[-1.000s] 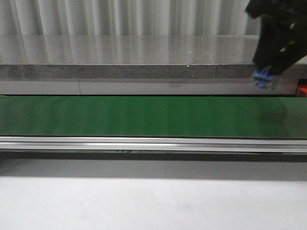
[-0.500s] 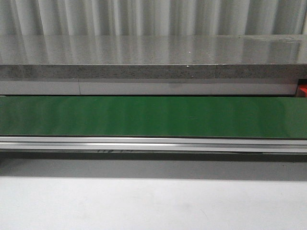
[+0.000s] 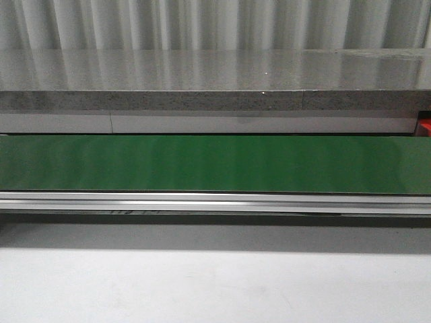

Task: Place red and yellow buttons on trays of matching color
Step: 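Carry the yellow button into the yellow tray and open the right gripper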

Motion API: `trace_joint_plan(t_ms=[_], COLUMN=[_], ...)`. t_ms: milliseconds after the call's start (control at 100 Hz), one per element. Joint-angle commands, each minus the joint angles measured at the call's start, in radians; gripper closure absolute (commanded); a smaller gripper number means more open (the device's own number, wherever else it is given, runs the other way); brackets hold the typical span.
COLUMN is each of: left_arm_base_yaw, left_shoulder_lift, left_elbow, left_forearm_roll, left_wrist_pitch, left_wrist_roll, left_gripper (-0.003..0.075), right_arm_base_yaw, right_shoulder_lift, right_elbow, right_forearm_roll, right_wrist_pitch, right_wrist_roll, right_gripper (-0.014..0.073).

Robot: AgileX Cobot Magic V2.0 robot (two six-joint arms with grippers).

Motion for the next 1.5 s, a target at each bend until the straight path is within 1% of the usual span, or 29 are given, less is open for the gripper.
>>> trace_joint_plan(t_ms=[0, 260, 410, 780, 830, 880, 950, 1000, 1050, 1120, 1180, 1390, 1490], left_arm_base_yaw=[-0.003, -0.003, -0.003, -0.003, -0.003, -0.003, -0.003, -0.003, -0.003, -0.003, -0.003, -0.003, -0.003], left_shoulder_lift=[-0.001, -0.001, -0.001, -0.001, -0.001, -0.001, -0.001, -0.001, -0.001, -0.001, -0.001, -0.001, -0.001], left_elbow=[-0.025, -0.025, -0.025, -0.025, -0.025, -0.025, -0.025, -0.025, -0.025, -0.025, -0.025, -0.025, -0.025], left_forearm_roll=[-0.006, -0.006, -0.006, -0.006, -0.006, -0.006, -0.006, -0.006, -0.006, -0.006, -0.006, -0.006, -0.006], left_wrist_pitch=[-0.076, -0.076, -0.076, -0.076, -0.076, -0.076, -0.076, -0.076, -0.076, -0.076, -0.076, -0.076, -0.076], left_wrist_roll=[-0.008, -0.008, -0.008, -0.008, -0.008, -0.008, -0.008, -0.008, -0.008, -0.008, -0.008, -0.008, -0.008], left_gripper=[0.0741, 0.0741, 0.0741, 0.0741, 0.0741, 0.0741, 0.0741, 0.0741, 0.0741, 0.0741, 0.0741, 0.0741, 0.0741], right_arm_base_yaw=[-0.011, -0.010, -0.009, 0.025, 0.025, 0.025, 0.025, 0.025, 0.025, 0.025, 0.025, 0.029, 0.052], right_shoulder_lift=[-0.003, 0.092, 0.140, 0.184, 0.184, 0.184, 0.184, 0.182, 0.179, 0.171, 0.158, 0.049, -0.023], right_elbow=[-0.024, -0.024, -0.024, -0.024, -0.024, -0.024, -0.024, -0.024, -0.024, -0.024, -0.024, -0.024, -0.024], right_forearm_roll=[0.011, 0.013, 0.050, 0.047, 0.047, 0.047, 0.047, 0.047, 0.047, 0.047, 0.048, 0.059, 0.064], right_wrist_pitch=[-0.069, -0.107, -0.117, -0.117, -0.114, -0.111, -0.106, -0.103, -0.101, -0.101, -0.104, -0.126, -0.130], right_wrist_roll=[-0.001, 0.001, 0.002, 0.000, 0.000, 0.000, 0.000, 0.000, 0.000, 0.000, 0.000, 0.001, 0.001], right_gripper=[0.0463, 0.0463, 0.0463, 0.0457, 0.0431, 0.0375, 0.0252, 0.0139, 0.0052, -0.0031, -0.0054, -0.0052, -0.0052])
